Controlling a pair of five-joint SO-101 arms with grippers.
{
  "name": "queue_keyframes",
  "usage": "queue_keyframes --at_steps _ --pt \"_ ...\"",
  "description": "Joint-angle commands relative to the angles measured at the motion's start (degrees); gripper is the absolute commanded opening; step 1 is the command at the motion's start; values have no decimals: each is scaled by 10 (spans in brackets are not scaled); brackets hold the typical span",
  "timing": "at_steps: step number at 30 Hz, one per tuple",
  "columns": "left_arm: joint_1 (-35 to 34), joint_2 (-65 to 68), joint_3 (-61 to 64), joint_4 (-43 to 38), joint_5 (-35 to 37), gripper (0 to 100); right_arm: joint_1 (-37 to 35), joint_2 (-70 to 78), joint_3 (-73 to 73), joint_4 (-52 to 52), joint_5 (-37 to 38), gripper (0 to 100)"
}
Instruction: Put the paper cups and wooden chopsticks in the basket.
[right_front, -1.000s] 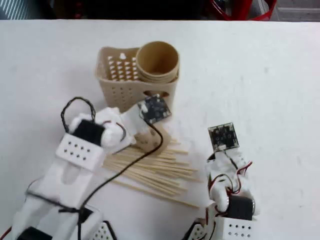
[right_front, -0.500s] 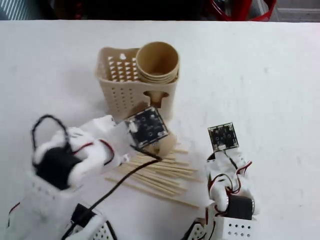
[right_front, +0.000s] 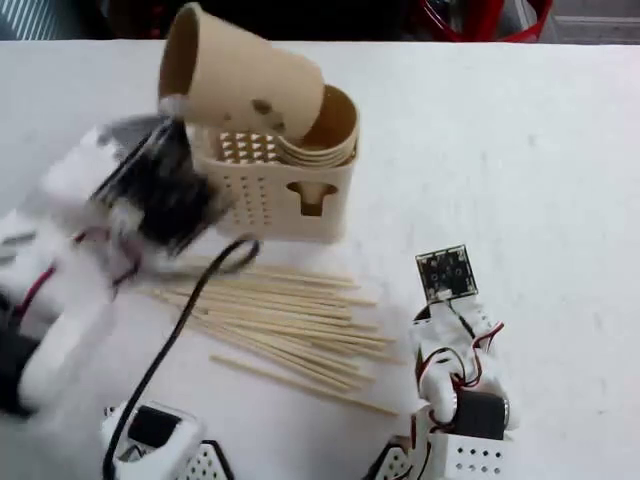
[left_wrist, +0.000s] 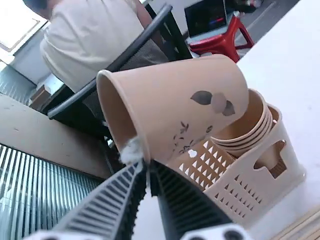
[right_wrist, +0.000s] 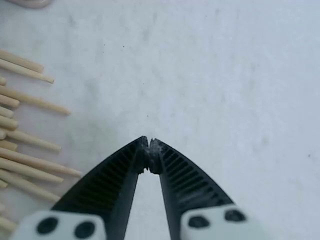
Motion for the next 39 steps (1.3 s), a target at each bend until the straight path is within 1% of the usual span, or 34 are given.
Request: queue_keyframes --at_steps 1,4,7,11,15,17,20,25,31,39 --pt "-7 79 -61 -17 -9 20 -4 -6 -3 -17 4 21" --pt "-5 136 -130 6 -13 20 -4 -6 -3 -17 4 21" --pt "13 196 -202 38 -18 20 -4 -6 -3 -17 4 21" --pt "34 285 -283 86 -62 20 -4 -6 -3 -17 4 21" --pt "29 368 -363 133 -74 20 -4 -6 -3 -17 4 21" --pt "24 396 -404 155 -76 21 -4 -6 -3 -17 4 21" --pt "13 420 -455 178 -98 21 -4 -6 -3 -17 4 21" --pt "4 421 -464 181 -132 21 -4 -6 -3 -17 4 21" --pt "6 425 -464 180 -147 21 -4 -6 -3 -17 4 21" --pt "1 426 -464 178 -209 20 -4 -6 -3 -17 4 21"
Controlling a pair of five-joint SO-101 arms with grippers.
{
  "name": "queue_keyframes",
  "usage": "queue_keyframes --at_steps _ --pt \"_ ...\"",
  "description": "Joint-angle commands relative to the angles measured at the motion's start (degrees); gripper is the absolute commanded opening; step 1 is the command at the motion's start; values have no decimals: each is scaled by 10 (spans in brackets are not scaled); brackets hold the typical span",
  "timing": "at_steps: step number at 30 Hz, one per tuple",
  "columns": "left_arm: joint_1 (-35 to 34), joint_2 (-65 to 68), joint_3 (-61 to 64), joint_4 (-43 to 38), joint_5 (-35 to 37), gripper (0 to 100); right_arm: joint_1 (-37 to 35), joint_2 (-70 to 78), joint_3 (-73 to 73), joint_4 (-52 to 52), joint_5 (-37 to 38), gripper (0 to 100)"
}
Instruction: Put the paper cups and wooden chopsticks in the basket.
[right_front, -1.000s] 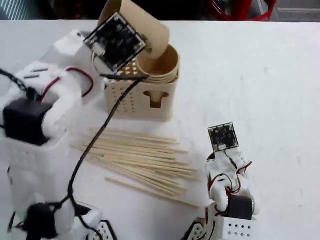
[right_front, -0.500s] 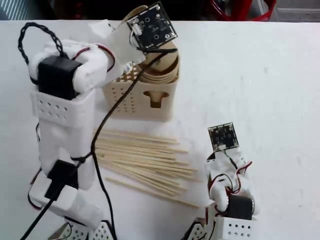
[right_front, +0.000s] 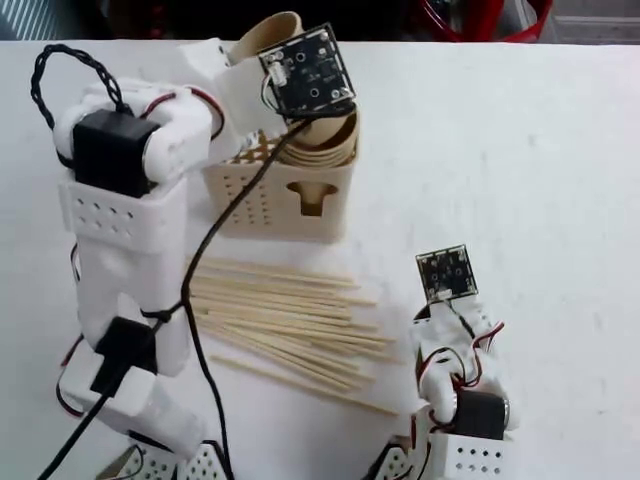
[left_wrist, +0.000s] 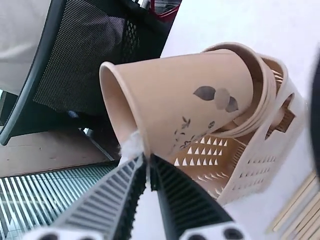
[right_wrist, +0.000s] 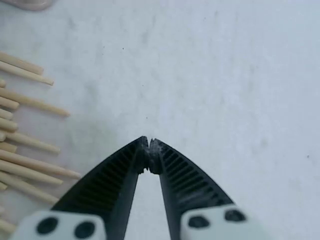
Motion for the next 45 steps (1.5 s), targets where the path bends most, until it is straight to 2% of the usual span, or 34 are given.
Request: queue_keyframes --at_steps 1,9,16,21,27,34,41,45 --pt "-8 -2 -21 -1 -24 20 -4 -6 -3 -13 4 21" --pt "-2 -2 -20 2 -34 20 -4 -6 -3 -13 4 21" --pt "51 -2 54 -3 -34 21 -4 -6 -3 -13 4 21" --pt "81 -2 63 -3 -27 23 -4 -6 -3 -13 4 21" --pt "109 -7 61 -18 5 29 -4 -6 -3 -13 5 21" --pt "115 -7 61 -64 52 145 -4 -6 -3 -13 5 21" --pt "116 -1 67 -84 99 146 -4 -6 -3 -13 5 21" --pt "110 -7 62 -78 185 146 -4 -6 -3 -13 5 21"
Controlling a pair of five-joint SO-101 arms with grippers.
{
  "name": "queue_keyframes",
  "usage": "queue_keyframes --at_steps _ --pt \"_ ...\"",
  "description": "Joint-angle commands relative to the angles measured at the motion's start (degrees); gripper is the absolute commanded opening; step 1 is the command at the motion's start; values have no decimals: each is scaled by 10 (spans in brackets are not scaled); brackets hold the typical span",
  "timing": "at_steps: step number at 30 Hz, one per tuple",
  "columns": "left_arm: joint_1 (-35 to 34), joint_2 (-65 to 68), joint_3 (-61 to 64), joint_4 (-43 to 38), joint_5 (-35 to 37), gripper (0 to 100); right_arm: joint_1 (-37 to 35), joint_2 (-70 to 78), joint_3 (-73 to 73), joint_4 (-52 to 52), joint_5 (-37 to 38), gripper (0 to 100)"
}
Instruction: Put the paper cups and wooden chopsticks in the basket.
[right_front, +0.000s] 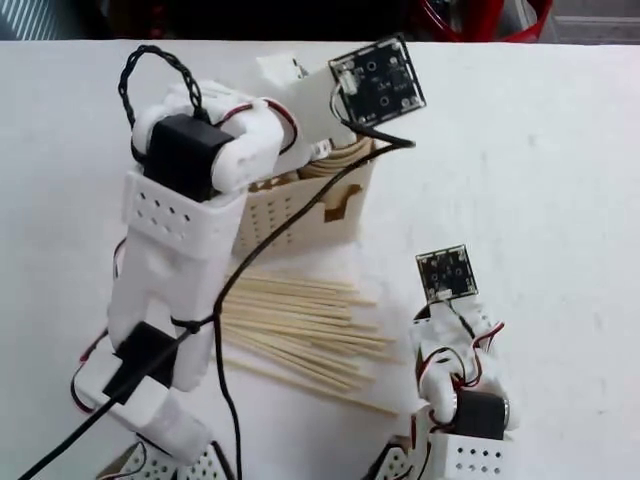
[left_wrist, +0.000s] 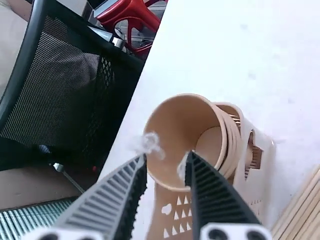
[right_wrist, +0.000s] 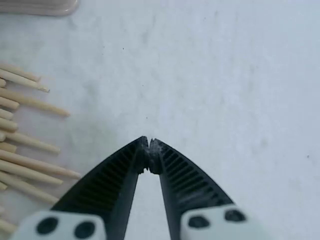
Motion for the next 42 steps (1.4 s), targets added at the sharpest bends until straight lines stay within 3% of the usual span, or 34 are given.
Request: queue_keyframes --at_steps 1,6,12,15,21,24,26,29,31,34,37,42 --pt "0 -7 -1 -2 101 146 -4 -6 -3 -13 5 21" --pt "-25 42 69 -13 236 146 -4 -6 -3 -12 5 21" --pt "-42 113 150 -82 258 146 -4 -5 -3 -12 5 21" --pt "-44 101 109 -81 259 146 -4 -5 -3 -12 5 21" --pt "-47 12 -80 4 268 146 -7 0 -3 -9 37 21" --pt "-102 -20 -149 54 328 146 -28 0 -6 14 77 22" --pt "-175 -21 -146 75 377 146 -40 0 -16 29 96 22" --pt "-290 -21 -43 74 439 146 -36 0 -42 46 105 22" --pt "-330 -20 54 73 449 149 -29 1 -51 46 127 22" --pt "-349 -19 227 55 457 150 -26 15 -83 48 149 33" --pt "-353 -21 382 -22 538 151 -29 90 -154 47 149 72" --pt "-371 -22 502 -146 583 151 -110 331 -324 51 146 78"
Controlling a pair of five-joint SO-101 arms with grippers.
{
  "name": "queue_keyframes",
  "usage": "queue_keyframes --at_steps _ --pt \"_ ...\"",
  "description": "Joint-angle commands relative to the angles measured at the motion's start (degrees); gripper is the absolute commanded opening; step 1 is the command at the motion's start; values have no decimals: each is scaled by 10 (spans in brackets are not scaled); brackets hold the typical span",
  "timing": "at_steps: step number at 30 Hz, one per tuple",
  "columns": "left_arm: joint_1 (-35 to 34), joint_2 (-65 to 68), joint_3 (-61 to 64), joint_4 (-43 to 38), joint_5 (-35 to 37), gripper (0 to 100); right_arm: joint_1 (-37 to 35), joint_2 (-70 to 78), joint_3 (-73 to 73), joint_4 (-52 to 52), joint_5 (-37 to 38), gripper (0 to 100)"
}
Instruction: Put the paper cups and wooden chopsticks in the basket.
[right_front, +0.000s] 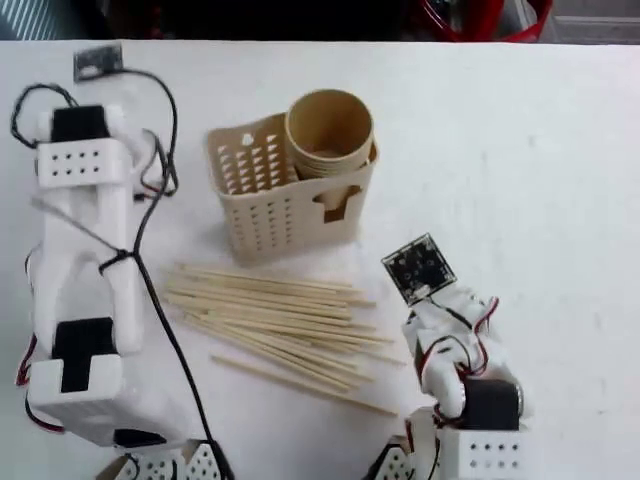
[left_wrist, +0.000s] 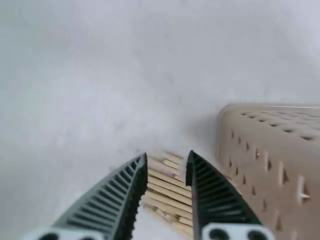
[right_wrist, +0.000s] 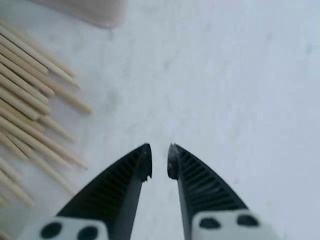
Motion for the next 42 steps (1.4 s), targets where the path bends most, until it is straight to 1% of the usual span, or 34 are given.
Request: queue_keyframes --at_steps 1,3,5,7,9,11,14,18,23,26,30,33,40,42 --pt "-26 -17 56 -72 16 151 -85 231 -165 2 6 80" --pt "-41 -14 84 -100 18 151 -144 323 -215 2 9 81" --pt "-58 -13 135 -159 45 151 -210 412 -258 2 9 91" --pt "-77 -15 200 -237 72 151 -277 483 -286 1 9 132" --pt "-90 -16 232 -299 77 151 -337 545 -302 -2 9 187" --pt "-95 -14 242 -331 77 151 -386 589 -301 -11 8 226" --pt "-95 -14 239 -332 77 151 -424 622 -270 -44 8 229" --pt "-96 -14 238 -336 76 151 -425 630 -215 -125 8 187" --pt "-96 -14 238 -336 76 151 -402 631 -159 -233 9 134" --pt "-96 -14 238 -336 76 151 -388 631 -155 -216 9 139" --pt "-96 -14 237 -337 76 151 -388 632 -155 -209 27 197" --pt "-96 -14 237 -337 76 151 -388 642 -154 -211 37 222" --pt "-96 -14 238 -337 76 151 -385 739 -197 -223 37 222" --pt "-96 -14 238 -337 76 151 -385 759 -211 -221 35 192"
